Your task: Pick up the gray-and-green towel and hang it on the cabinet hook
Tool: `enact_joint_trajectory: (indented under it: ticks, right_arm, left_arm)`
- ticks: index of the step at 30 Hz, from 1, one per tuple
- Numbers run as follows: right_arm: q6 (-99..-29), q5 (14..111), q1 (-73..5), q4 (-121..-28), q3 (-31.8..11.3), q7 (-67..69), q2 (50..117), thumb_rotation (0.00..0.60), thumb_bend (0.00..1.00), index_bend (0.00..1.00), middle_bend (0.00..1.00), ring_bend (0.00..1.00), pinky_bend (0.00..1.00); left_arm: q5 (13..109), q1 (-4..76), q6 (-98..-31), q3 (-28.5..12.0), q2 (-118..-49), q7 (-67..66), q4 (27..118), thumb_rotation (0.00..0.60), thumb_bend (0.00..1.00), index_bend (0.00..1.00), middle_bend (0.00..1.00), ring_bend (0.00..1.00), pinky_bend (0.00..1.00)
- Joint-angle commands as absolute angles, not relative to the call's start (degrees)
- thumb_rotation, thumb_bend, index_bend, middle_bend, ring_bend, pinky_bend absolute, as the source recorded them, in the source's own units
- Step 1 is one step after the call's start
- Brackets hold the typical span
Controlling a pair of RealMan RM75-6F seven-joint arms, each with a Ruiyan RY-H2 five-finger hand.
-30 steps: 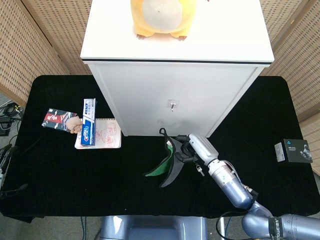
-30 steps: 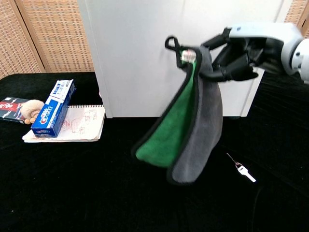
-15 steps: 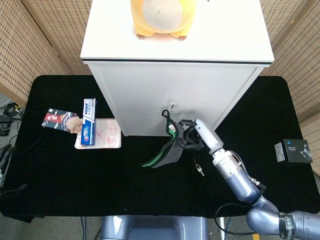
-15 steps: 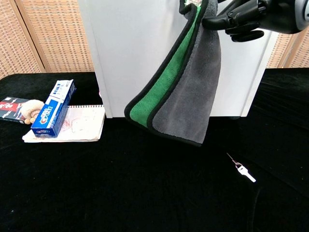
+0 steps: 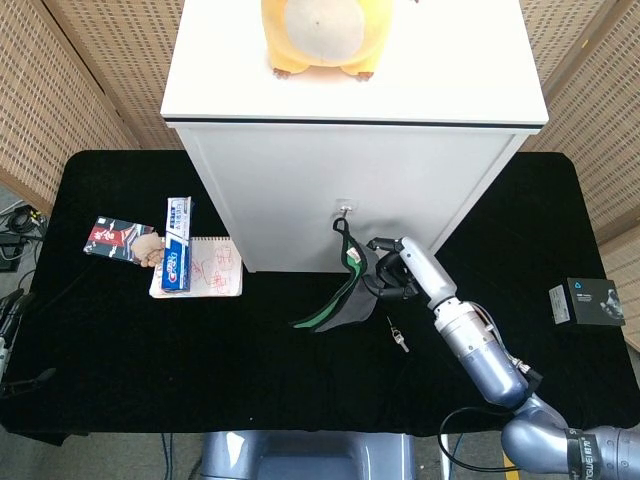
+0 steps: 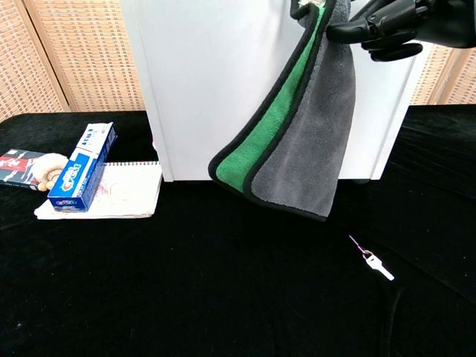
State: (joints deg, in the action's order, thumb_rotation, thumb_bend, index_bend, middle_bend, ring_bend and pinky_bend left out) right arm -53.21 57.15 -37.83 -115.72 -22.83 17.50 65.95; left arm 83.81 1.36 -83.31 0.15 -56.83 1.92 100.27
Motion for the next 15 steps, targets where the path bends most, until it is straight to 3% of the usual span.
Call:
enact_joint_trajectory:
  ticks: [1,15]
  right_arm:
    - [-53.2,57.4,-37.6,-115.5,-22.8,18.2,65.8,0.6,0.68,0.8,1.0,1.0,1.0]
    - [-52.7,58.8,-36.9,-114.7,-22.7,20.5,64.7,0.6,0.68,0.8,1.0,1.0,1.0]
  left_arm:
    - [83.7,1.3,-83.4,0.1,-56.8,1.9,100.3,0.6,0.0,0.0,0.0,0.0,0.0]
    - [83.8,1.4,-83.4,0.1,-57.0,1.4,100.3,0.6,0.0,0.0,0.0,0.0,0.0]
